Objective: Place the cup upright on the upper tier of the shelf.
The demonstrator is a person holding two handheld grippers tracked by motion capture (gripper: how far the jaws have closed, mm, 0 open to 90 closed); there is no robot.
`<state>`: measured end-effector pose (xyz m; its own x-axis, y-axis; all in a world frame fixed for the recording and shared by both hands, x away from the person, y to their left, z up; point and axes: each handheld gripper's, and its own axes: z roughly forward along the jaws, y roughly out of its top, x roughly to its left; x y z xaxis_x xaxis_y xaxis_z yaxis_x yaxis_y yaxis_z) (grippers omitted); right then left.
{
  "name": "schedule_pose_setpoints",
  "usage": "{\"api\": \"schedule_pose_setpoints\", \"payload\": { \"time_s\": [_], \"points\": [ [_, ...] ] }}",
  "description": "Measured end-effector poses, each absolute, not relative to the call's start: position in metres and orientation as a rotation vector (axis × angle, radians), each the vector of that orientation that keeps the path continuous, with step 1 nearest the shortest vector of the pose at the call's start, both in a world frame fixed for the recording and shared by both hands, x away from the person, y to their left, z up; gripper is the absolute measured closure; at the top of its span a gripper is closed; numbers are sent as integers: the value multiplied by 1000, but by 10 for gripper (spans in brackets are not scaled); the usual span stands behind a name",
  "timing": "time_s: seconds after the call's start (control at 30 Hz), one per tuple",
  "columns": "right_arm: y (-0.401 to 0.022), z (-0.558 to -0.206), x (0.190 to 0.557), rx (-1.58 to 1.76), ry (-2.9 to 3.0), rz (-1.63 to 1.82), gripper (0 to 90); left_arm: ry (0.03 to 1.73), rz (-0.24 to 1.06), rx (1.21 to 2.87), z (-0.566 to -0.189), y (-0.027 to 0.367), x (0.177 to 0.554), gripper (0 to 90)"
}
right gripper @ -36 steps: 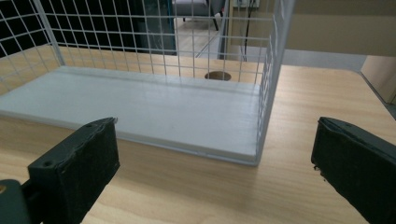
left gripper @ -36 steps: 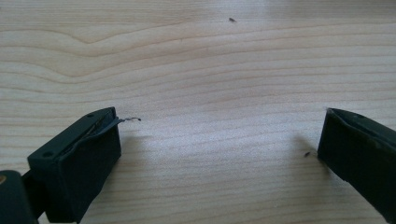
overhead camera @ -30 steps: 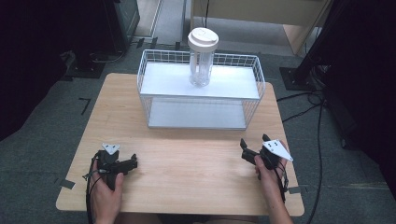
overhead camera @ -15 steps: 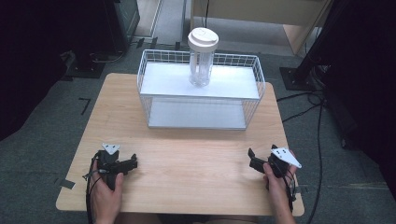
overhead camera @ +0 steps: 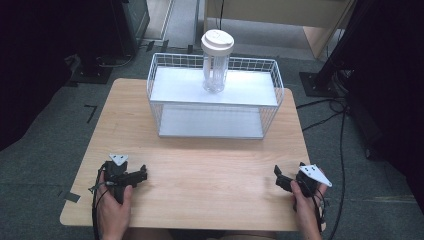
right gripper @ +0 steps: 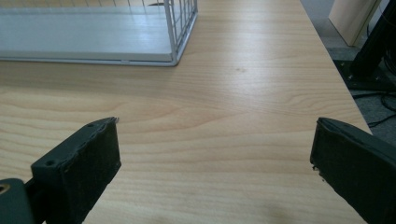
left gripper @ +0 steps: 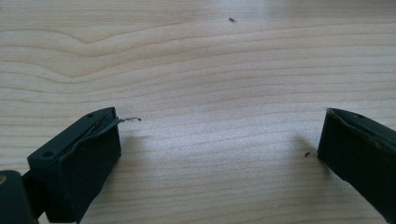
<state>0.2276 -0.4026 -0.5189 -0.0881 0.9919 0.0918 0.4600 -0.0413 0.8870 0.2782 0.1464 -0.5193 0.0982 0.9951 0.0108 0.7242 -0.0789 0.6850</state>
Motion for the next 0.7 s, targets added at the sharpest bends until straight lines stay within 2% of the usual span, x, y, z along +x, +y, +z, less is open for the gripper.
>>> {"api": "schedule_pose_setpoints", "payload": {
  "time_s": [0.7],
  "points": [
    [-428, -521, 205, 1607, 1691, 974, 17, 1678, 677, 1862, -519, 146, 278, 0]
  ]
}}
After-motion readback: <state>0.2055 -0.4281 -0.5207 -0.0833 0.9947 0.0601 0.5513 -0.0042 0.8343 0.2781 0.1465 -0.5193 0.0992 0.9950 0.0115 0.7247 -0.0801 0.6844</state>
